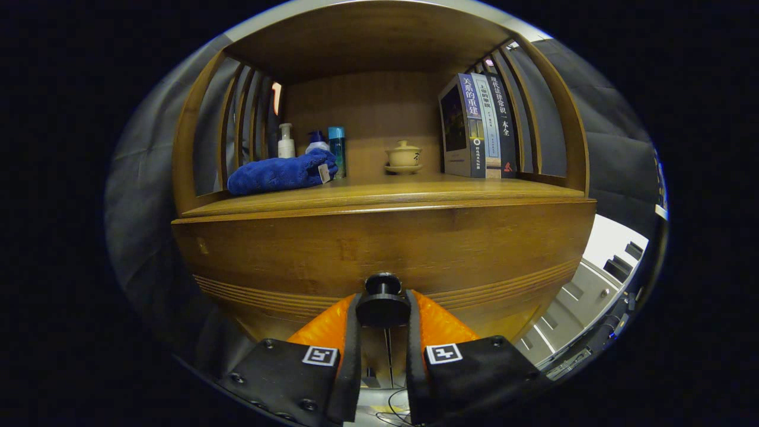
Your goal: Pull open the drawer, take out the items inside it, and place them on the countertop above the cabinet.
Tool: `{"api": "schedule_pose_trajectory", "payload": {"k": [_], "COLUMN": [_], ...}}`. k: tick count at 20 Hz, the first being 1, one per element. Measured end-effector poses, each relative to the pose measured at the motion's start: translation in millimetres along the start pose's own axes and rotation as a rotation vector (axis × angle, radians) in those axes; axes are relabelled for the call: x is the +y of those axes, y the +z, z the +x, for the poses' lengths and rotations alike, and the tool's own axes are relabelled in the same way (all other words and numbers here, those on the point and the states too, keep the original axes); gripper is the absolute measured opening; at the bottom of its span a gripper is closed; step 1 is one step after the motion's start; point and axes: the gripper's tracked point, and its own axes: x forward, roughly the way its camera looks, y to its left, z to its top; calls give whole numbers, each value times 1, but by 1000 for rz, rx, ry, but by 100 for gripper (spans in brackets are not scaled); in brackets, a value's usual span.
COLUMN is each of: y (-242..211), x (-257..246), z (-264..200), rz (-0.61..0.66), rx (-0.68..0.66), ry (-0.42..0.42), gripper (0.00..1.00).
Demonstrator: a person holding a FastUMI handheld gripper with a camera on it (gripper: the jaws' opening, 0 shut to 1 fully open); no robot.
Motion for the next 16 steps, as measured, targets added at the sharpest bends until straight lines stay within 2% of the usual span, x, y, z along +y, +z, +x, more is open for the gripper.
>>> {"api": "schedule_pose_trajectory", "payload": {"k": [16], "y": [-16], "x": [0], "z": [-65], "rz": [-7], "rx": [-10], "ry": [-15], "gripper": [41]}}
